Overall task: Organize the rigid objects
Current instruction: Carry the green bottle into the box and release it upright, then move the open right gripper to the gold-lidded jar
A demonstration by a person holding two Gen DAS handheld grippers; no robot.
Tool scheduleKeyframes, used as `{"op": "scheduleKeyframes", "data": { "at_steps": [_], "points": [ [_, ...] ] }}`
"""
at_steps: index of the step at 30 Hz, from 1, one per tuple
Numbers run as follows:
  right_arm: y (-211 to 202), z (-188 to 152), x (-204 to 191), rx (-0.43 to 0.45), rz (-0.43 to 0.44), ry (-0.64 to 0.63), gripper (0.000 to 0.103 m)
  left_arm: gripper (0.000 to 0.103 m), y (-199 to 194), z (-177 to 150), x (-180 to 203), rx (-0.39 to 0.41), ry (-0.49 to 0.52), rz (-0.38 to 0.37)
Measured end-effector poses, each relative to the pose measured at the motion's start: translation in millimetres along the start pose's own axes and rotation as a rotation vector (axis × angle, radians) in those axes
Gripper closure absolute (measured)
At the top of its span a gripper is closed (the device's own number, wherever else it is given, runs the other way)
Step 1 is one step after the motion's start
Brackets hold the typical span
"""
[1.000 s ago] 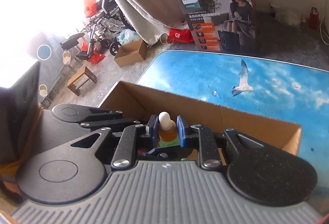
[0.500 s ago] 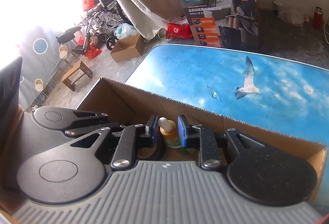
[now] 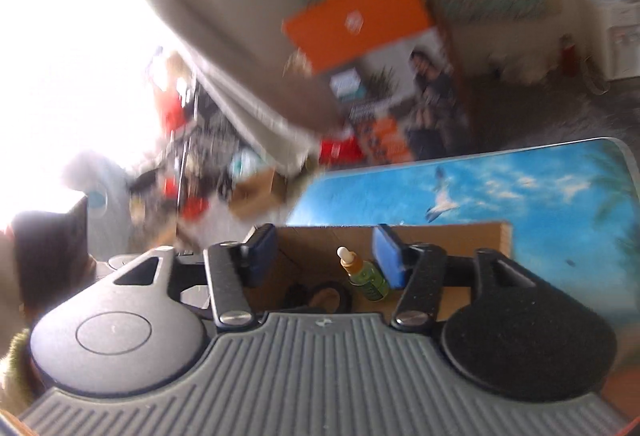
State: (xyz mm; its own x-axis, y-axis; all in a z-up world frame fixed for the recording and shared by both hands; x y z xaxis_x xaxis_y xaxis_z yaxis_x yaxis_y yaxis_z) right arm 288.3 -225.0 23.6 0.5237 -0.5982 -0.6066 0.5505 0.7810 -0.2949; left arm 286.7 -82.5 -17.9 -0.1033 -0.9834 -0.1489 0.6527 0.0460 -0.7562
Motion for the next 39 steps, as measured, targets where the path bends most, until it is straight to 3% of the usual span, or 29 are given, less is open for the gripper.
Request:
{"op": "scheduleKeyframes", "data": {
  "at_steps": [3, 7, 12, 16, 24, 29, 39],
  "points": [
    [-47.8, -27.3, -11.6, 0.091, -0.026, 0.024, 0.025, 0.013, -31.1, -19.8, 6.9, 0.019, 0.039, -0.017],
    [-91.9, -73.4, -23.9, 0.155, -0.067, 0.048, 0.021, 0.008, -70.3, -46.0, 8.4, 0.060, 0.039, -0.043],
    [-117.9, -129.6, -37.9, 0.165, -0.088, 0.065, 0.016, 0.005, -97.5, -89.9, 4.0, 0.092, 0.012, -0.050],
    [-125.7, -171.7, -43.7, 0.131, -0.112, 0.073, 0.015, 0.005, -94.6, -132.7, 6.9, 0.064, 0.018, -0.031],
    [-105.0, -214.3, -40.9, 0.048, -0.107, 0.119, 0.015, 0.005, -69.8, -184.6, 18.4, 0.023, -0.002, -0.040],
    [-78.0, -215.0, -39.2, -0.010, -0.092, 0.123, 0.015, 0.005, -53.7, -198.6, 27.1, 0.035, 0.042, -0.013],
    [-43.5, -221.8, -3.6, -0.084, -0.089, 0.225, 0.015, 0.008, -33.9, -214.4, 54.8, 0.058, 0.088, -0.081]
  ]
}}
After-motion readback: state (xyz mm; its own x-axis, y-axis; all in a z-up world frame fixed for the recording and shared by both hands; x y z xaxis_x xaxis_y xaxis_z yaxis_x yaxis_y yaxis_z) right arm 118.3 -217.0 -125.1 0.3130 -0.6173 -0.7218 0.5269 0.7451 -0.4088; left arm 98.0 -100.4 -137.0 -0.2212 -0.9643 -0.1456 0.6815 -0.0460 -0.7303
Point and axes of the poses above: each gripper's, at about its wrist camera, not at the fingertips, and y roughly the way its jaws point, x to its right, z to its top, the point moved 9 cm from there along y, roughly the way its jaws point, and after that the axes turned 15 degrees about z, right-handed, at the moved point
